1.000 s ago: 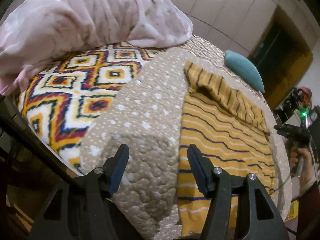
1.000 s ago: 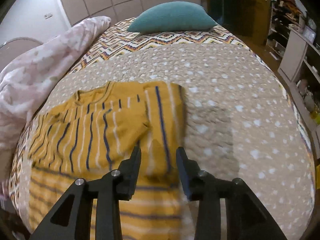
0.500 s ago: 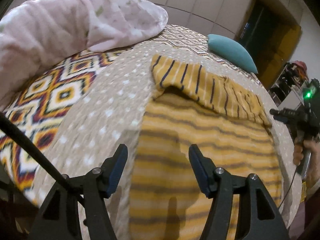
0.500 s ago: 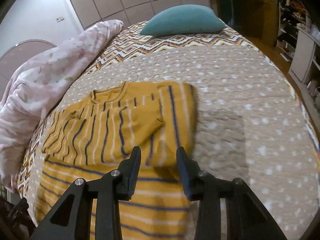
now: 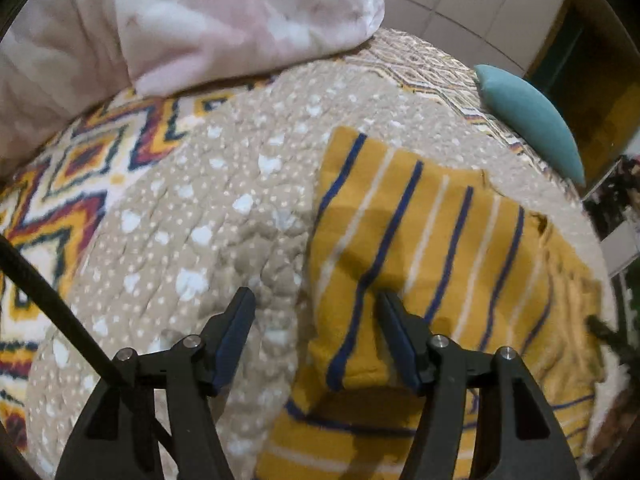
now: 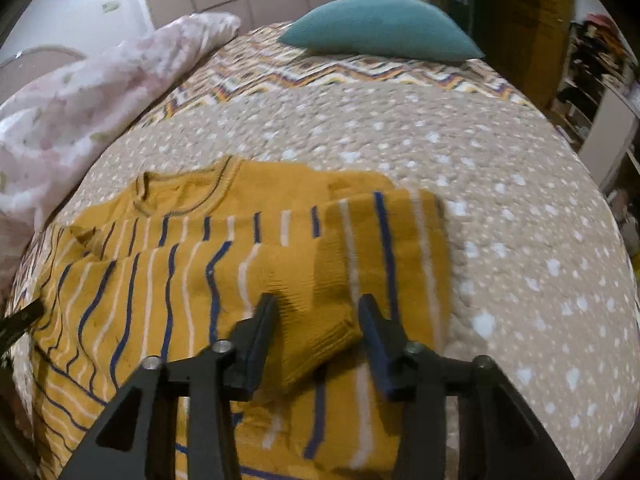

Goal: Fold small clothes

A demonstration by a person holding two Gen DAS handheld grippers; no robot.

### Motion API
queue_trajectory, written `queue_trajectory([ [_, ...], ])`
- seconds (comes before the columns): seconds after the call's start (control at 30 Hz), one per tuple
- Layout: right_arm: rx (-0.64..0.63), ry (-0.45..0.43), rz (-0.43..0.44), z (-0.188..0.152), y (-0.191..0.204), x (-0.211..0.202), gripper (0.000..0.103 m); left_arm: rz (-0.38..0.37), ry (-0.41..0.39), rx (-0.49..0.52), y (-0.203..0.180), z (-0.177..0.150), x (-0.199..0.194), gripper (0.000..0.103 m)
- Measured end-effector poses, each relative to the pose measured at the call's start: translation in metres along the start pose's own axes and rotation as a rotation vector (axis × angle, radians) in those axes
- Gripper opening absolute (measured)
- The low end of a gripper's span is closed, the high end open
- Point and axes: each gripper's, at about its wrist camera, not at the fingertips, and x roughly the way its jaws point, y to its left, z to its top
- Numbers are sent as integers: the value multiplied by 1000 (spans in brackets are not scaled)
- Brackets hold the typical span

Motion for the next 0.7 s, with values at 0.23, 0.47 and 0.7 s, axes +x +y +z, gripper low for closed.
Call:
queue_trajectory([
  [0.23,99,-63,-74,0,-37,-21,11,99,-32,124,-20,-8,6,75],
  [0.47,230,-30,11,-18,-76,-37,28,90,7,139,-17,-4,-6,77],
  [0.7,124,-76,-30,-66,-108,-130,44,6,-68,168,3,-37,-98,76],
])
